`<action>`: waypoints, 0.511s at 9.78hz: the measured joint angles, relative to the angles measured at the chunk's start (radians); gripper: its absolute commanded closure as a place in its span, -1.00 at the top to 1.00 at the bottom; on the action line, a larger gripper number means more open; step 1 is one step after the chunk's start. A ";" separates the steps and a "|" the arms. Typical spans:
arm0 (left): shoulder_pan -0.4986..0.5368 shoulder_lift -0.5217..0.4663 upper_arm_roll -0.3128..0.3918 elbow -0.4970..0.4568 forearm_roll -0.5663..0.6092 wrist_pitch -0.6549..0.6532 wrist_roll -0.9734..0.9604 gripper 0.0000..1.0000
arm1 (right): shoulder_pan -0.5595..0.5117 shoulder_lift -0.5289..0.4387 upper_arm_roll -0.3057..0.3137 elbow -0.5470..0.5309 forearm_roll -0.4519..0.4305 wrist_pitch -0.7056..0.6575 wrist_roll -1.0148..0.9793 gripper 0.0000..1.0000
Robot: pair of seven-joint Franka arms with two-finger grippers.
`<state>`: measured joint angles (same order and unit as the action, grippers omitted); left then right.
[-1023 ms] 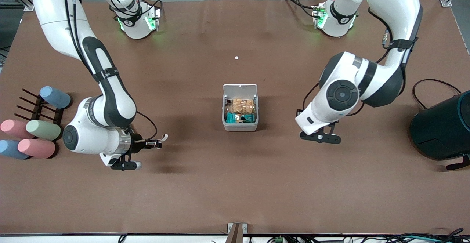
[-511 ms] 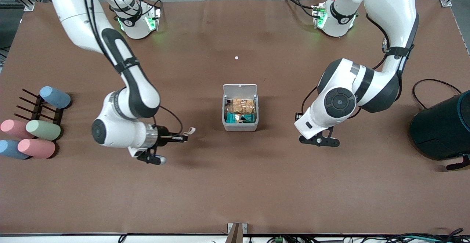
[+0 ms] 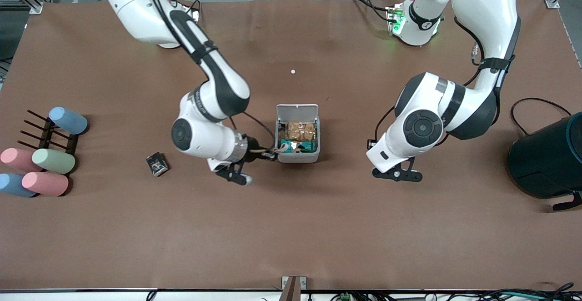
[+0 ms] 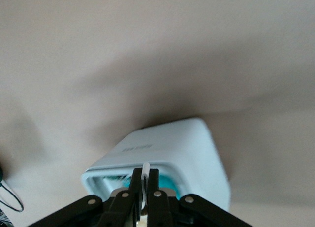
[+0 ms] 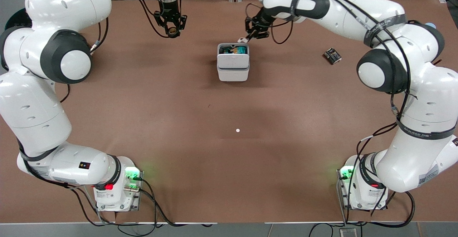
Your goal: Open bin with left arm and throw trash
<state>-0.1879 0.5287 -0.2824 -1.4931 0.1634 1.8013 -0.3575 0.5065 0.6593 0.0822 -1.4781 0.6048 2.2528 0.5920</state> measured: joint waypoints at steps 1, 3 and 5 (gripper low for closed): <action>0.000 0.000 0.000 0.000 0.000 -0.001 0.000 -0.97 | 0.029 -0.001 -0.001 0.015 0.000 0.001 0.038 0.04; 0.000 0.000 0.000 0.000 0.000 -0.004 0.000 -0.89 | 0.064 -0.001 -0.003 0.024 0.000 0.001 0.066 0.95; -0.004 0.000 -0.001 0.000 0.000 -0.006 0.000 -0.89 | 0.065 -0.001 -0.012 0.024 -0.001 0.000 0.067 0.98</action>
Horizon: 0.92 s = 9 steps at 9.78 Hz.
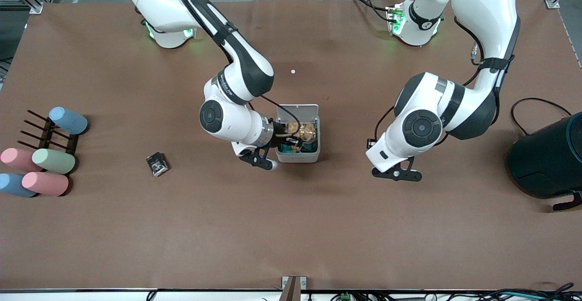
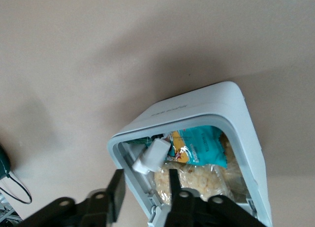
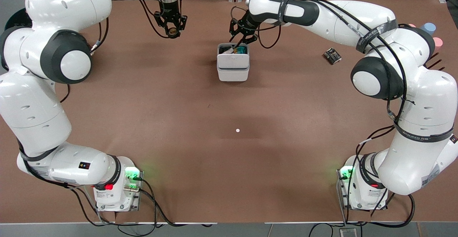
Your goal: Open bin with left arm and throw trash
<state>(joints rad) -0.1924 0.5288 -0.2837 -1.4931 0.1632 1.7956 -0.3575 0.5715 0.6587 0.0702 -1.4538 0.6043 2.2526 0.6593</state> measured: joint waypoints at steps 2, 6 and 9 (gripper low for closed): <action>-0.007 0.000 -0.001 0.000 0.000 -0.001 -0.014 -0.86 | -0.002 0.000 -0.009 0.000 0.000 0.000 -0.001 0.98; -0.039 0.002 -0.002 0.000 -0.097 0.000 -0.100 -0.86 | -0.063 -0.019 -0.043 0.006 -0.184 -0.106 -0.143 0.98; -0.116 0.037 -0.004 0.057 -0.167 0.006 -0.253 -0.86 | -0.139 -0.028 -0.053 0.001 -0.350 -0.172 -0.407 0.98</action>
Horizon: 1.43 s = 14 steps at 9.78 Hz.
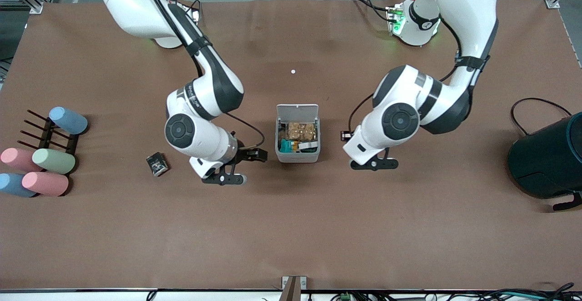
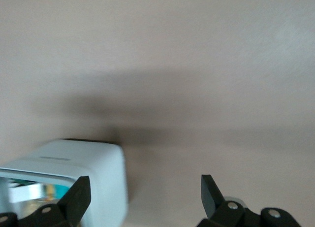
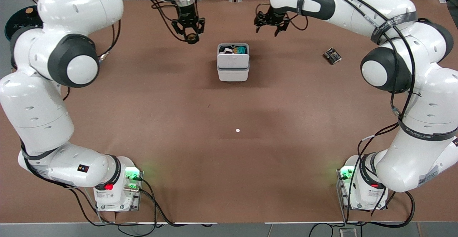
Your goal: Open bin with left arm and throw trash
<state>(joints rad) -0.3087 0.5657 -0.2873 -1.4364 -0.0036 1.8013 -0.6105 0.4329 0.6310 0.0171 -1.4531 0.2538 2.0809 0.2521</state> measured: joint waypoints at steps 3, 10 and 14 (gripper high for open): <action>-0.108 0.088 0.000 0.101 -0.001 0.071 -0.159 -0.86 | -0.103 0.003 -0.003 -0.060 -0.213 -0.019 -0.294 0.98; -0.177 0.154 0.001 0.121 -0.001 0.246 -0.302 -0.29 | -0.327 -0.002 -0.008 -0.262 -0.318 0.153 -0.769 0.98; -0.200 0.189 0.004 0.121 -0.001 0.279 -0.302 1.00 | -0.363 -0.072 0.006 -0.417 -0.318 0.238 -0.829 0.98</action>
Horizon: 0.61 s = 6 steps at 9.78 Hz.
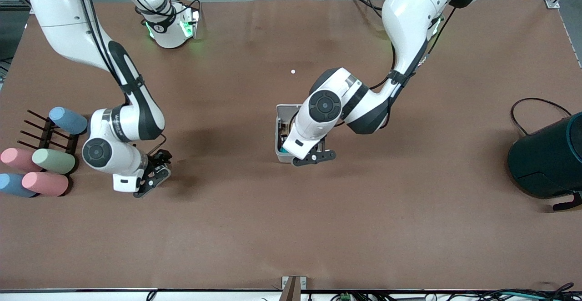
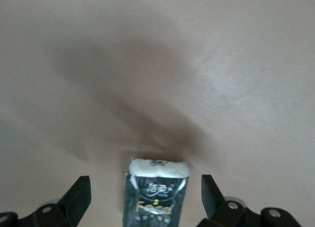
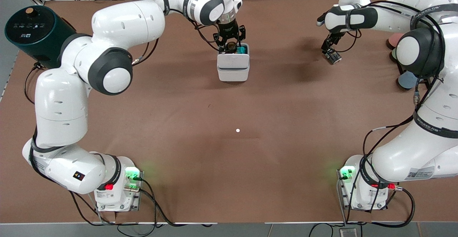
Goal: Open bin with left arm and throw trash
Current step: 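Release the tape roll into the bin and raise the left gripper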
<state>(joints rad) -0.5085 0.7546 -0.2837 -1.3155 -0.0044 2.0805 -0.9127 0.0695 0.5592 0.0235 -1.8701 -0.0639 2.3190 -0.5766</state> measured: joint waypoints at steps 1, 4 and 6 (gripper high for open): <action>-0.002 0.000 0.000 0.002 0.000 0.001 0.000 1.00 | -0.002 -0.013 0.000 -0.030 0.000 0.015 -0.002 0.98; 0.004 -0.006 0.010 0.023 0.000 -0.025 0.001 1.00 | -0.013 -0.020 -0.003 -0.060 0.000 0.032 -0.014 0.96; 0.025 -0.046 0.050 0.038 0.005 -0.143 0.084 1.00 | -0.021 -0.020 -0.003 -0.065 0.000 0.068 -0.020 0.71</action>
<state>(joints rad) -0.4838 0.7082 -0.2340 -1.2779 0.0002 1.9378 -0.8284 0.0490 0.5388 0.0206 -1.9353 -0.0640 2.3872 -0.5970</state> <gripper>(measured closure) 0.000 0.035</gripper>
